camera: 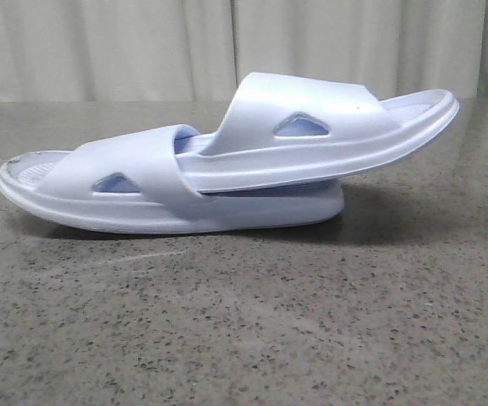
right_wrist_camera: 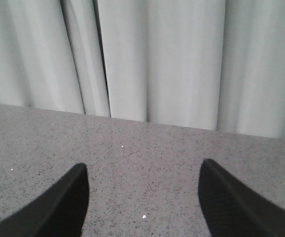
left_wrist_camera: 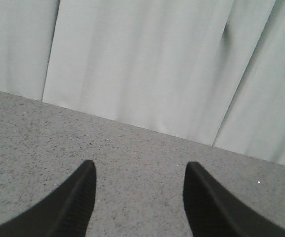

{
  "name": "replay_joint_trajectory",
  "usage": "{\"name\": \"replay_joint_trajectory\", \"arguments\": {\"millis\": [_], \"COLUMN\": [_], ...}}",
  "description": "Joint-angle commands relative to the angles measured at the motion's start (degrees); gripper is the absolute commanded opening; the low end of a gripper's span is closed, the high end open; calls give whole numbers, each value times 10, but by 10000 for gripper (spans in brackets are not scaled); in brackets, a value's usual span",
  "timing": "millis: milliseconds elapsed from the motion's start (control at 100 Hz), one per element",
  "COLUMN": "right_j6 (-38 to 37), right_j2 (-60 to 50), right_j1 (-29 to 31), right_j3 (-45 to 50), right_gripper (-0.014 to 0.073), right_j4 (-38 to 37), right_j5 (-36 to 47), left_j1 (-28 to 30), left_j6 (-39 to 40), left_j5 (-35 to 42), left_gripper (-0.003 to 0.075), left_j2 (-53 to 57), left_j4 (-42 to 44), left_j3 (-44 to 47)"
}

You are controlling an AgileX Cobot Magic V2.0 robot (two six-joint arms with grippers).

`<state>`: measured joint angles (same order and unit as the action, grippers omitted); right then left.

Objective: Insert blue slippers together front up

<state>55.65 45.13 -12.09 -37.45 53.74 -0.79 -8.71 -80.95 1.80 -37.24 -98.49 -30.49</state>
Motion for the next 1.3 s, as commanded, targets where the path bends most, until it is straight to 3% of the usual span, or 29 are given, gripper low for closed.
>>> {"name": "replay_joint_trajectory", "arguments": {"millis": [0, 230, 550, 1030, 1170, 1290], "right_j6": [28, 30, 30, 30, 30, 30], "right_j2": [-36, -148, -297, -322, -322, -322], "right_j1": [3, 3, 3, 3, 3, 3], "right_j3": [1, 72, 179, 207, 207, 207], "right_gripper": [418, 418, 418, 409, 288, 85], "right_j4": [-5, -5, -5, -5, -5, -5], "right_j5": [35, 37, 43, 57, 58, 60], "left_j1": [-3, -3, -3, -3, -3, -3], "left_j6": [-1, -1, -1, -1, -1, -1], "left_j5": [-3, -3, -4, -4, -4, -4], "left_gripper": [352, 352, 352, 330, 235, 118], "left_j2": [26, 101, 162, 163, 163, 163], "left_j4": [11, -1, -1, -1, -1, -1], "left_j3": [16, 91, 123, 135, 135, 135]}}
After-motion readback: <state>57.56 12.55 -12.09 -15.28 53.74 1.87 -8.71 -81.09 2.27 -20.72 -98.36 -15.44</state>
